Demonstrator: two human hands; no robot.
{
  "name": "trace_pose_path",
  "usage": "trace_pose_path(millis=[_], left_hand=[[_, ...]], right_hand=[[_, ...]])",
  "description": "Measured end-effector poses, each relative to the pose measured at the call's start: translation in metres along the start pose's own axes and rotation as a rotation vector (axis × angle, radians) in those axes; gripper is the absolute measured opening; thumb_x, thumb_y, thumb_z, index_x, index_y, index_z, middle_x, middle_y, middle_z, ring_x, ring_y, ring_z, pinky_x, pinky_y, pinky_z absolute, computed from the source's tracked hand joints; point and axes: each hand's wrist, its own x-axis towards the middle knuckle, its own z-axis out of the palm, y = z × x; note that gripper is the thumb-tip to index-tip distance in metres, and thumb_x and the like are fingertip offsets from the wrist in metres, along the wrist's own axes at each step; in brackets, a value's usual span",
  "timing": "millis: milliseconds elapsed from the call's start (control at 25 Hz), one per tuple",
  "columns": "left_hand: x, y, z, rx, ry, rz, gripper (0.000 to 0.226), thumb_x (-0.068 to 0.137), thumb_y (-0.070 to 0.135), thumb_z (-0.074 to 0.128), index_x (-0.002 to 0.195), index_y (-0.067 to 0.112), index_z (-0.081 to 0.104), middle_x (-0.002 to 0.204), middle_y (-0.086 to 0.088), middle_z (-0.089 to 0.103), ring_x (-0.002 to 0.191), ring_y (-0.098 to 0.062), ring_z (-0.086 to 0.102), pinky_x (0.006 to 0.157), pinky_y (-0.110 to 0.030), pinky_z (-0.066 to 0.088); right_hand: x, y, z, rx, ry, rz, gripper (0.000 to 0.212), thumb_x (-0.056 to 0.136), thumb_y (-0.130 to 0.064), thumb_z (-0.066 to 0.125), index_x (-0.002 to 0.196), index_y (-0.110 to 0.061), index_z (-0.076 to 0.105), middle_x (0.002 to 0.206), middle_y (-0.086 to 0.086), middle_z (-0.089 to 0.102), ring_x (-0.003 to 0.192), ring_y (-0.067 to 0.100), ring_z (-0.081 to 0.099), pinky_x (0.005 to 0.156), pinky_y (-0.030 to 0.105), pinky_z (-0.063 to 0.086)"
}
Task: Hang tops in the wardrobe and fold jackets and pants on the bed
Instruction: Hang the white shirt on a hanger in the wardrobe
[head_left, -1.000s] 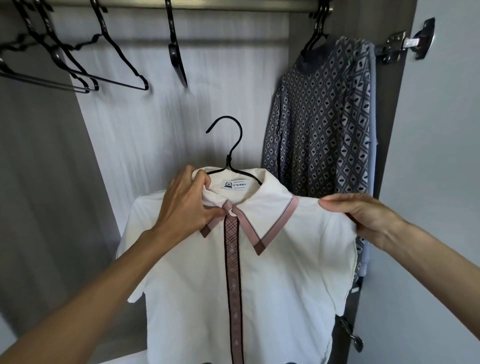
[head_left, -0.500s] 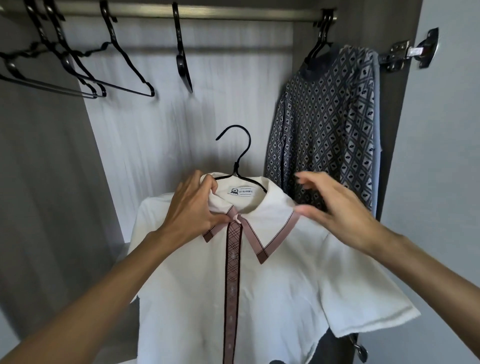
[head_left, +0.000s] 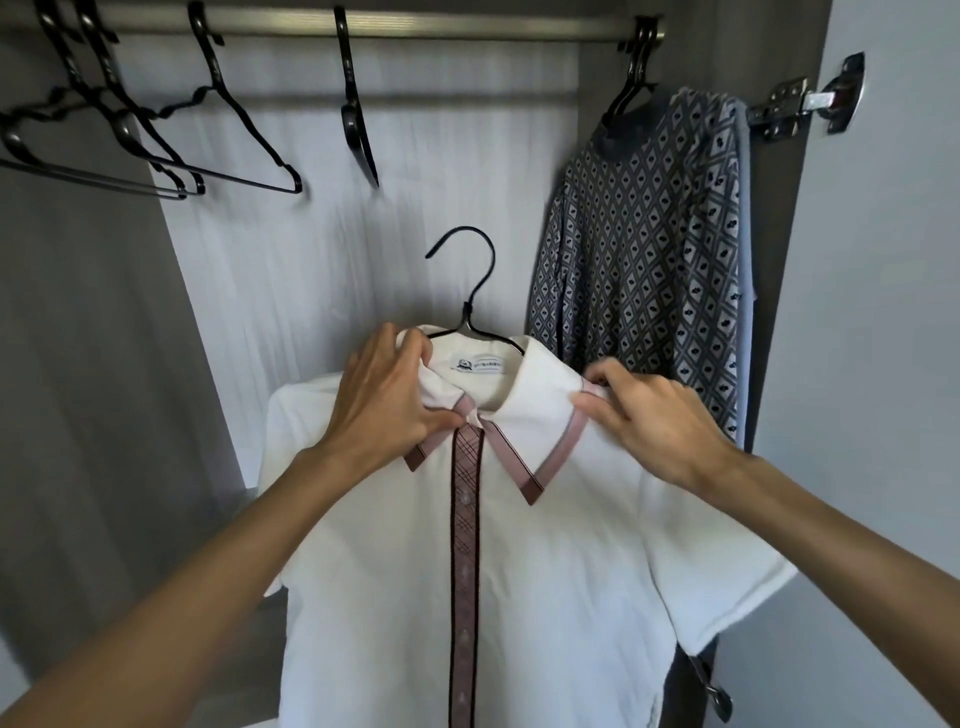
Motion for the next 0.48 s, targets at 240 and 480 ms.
trace_pose_path(millis=[240, 480], left_hand=[[0.029, 0.026, 0.005, -0.021, 0.043, -0.007, 0.079, 0.051, 0.061, 0.087, 0.096, 0.027, 0.031, 0.103, -0.001, 0.041, 0.1, -0.026, 0.045, 0.084, -0.038, 0.037], [0.062, 0.043, 0.01, -0.087, 0.044, -0.016, 0.08, 0.051, 0.055, 0.09, 0.098, 0.025, 0.033, 0.105, 0.002, 0.036, 0.104, -0.026, 0.045, 0.086, -0.037, 0.034]], right_hand=[[-0.004, 0.022, -0.019, -0.325, 0.303, -0.071, 0.05, 0.1, -0.055, 0.026, 0.084, -0.014, 0.048, 0.072, 0.002, 0.06, 0.052, 0.034, 0.06, 0.043, 0.029, 0.032], [-0.004, 0.052, -0.078, -0.41, 0.21, -0.051, 0.047, 0.097, -0.056, 0.024, 0.1, -0.017, 0.051, 0.091, 0.001, 0.068, 0.077, 0.035, 0.067, 0.056, 0.036, 0.035]])
